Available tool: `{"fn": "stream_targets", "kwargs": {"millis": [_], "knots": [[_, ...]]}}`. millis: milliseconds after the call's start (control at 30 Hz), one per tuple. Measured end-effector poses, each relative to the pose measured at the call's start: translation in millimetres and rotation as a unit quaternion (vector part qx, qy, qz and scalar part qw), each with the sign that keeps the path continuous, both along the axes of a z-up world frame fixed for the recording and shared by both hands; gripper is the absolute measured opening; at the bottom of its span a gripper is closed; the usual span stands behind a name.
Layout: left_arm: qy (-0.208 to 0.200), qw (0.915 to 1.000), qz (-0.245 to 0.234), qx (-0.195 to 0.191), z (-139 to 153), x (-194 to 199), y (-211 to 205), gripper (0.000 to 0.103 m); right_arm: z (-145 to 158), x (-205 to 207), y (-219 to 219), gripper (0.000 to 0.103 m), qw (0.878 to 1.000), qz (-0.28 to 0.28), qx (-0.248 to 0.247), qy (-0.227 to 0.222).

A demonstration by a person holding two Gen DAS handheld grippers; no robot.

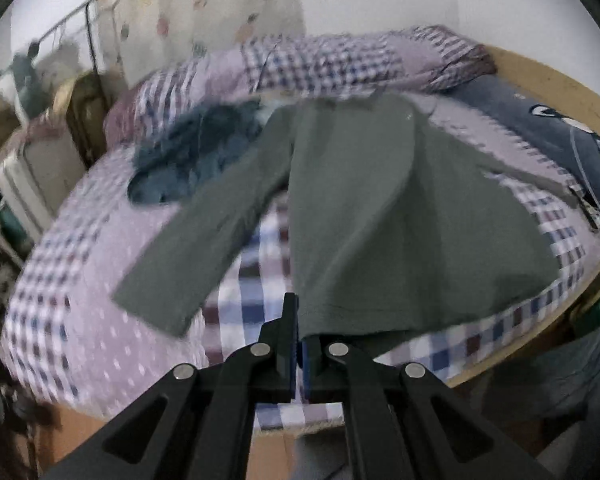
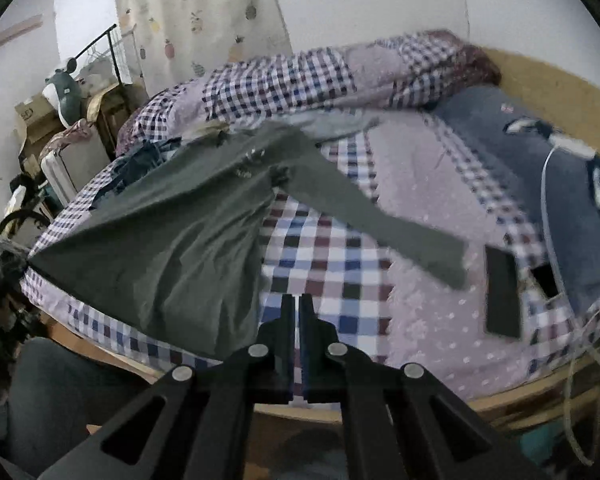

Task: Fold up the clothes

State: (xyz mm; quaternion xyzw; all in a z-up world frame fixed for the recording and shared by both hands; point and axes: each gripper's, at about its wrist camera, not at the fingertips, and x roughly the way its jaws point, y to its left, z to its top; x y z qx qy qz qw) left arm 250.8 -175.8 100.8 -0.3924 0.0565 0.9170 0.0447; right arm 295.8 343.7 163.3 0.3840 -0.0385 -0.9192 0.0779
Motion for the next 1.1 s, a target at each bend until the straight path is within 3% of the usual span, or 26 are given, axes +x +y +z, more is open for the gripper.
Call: {"fn": "stream_targets", "kwargs": {"millis": [133,367,533,767,867,900,933,1100], "knots": [[-0.008,0.9998,0.017,0.002,-17.5,-2.1,-13.6,0.0,-53.9,-27.7,-22.9,0.005,0.999,0.009,-0.029,-0.042],[-0.012,0.9999,0.011,-0.003,-24.4,-1.4,-20.3,0.0,-139.1,-76.7,-59.7,0.011,0.988,0.047,-0.033,-0.146],[-0.016,0.9998,0.006,-0.004,-29.2,-2.4,-21.0,0.0,-154.3,-84.8,-65.3,0.042,0.984,0.068,-0.04,-0.161],[-0.017,0.9998,0.008,0.005,-32.1,-3.1,-24.0,0.0,-157.7,-86.4,-72.2,0.044,0.983,0.078,-0.021,-0.164],[-0.018,0.9998,0.009,0.007,-33.6,-3.9,-24.0,0.0,-162.9,-87.6,-83.3,0.028,0.982,0.088,-0.004,-0.168],[-0.019,0.9998,0.009,0.008,-34.2,-4.1,-23.6,0.0,-165.0,-87.7,-85.8,0.009,0.982,0.086,0.003,-0.17],[-0.02,0.9997,0.009,0.008,-34.8,-4.6,-23.7,0.0,-166.2,-87.3,-88.2,0.002,0.982,0.086,0.01,-0.17],[-0.022,0.9996,0.003,0.014,-34.7,-4.4,-24.2,0.0,-143.0,-79.3,-86.7,0.0,0.983,0.077,0.046,-0.158]]}}
